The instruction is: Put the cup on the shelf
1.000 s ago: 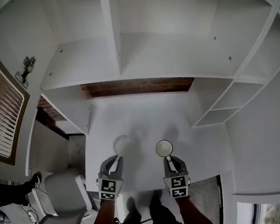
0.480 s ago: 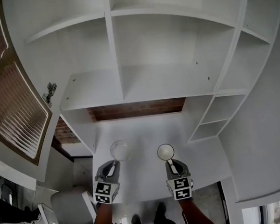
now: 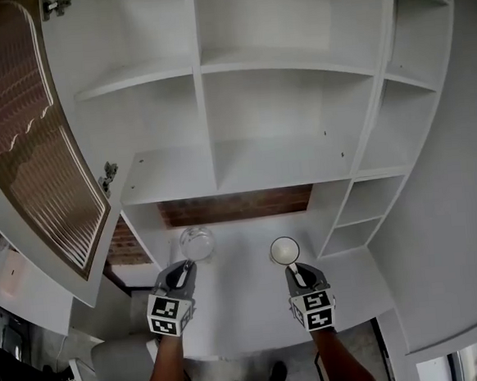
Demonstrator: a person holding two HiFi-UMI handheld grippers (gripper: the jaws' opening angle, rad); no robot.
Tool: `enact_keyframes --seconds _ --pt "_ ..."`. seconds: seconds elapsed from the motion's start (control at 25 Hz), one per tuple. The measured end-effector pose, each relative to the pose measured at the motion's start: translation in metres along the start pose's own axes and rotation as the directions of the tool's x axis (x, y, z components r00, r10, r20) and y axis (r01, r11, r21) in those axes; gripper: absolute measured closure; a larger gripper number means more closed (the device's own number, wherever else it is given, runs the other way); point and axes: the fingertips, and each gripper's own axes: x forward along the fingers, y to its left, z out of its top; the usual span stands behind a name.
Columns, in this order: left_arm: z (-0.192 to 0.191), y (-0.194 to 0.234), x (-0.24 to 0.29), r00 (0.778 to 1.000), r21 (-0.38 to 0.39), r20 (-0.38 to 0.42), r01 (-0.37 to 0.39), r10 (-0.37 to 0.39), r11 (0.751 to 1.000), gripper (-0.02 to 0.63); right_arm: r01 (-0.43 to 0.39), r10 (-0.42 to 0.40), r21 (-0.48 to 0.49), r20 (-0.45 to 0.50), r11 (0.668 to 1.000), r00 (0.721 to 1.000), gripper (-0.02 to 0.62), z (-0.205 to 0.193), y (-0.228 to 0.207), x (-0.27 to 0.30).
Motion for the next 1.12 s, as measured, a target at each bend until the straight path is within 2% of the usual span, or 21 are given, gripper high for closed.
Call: enact_keyframes --seconds 0.4,0.6,0.8,1.12 --pt "0.088 0.040 -0.016 0.992 0.065 0.111 -0.061 0.053 0.996 0.565 0.006 -0.004 -0.027 0.105 1.000 0.994 0.528 0.091 -0.013 -0.014" --pt "0.121 0.055 -0.011 0.990 0.084 0.130 -0.069 0.058 0.994 0.565 0.004 0.002 -0.050 0.133 0.999 0.991 0.528 0.127 -0.019 -0.013" --pt "0.140 0.069 0.003 0.990 0.093 0.126 -0.072 0.060 0.993 0.565 0.001 0.011 -0.071 0.157 0.997 0.988 0.528 0.158 -0.025 -0.006" --pt "0.149 0.096 0.018 0.992 0.072 0.098 -0.087 0.080 0.994 0.565 -0.007 0.020 -0.076 0.173 0.997 0.985 0.528 0.189 -0.033 0.013"
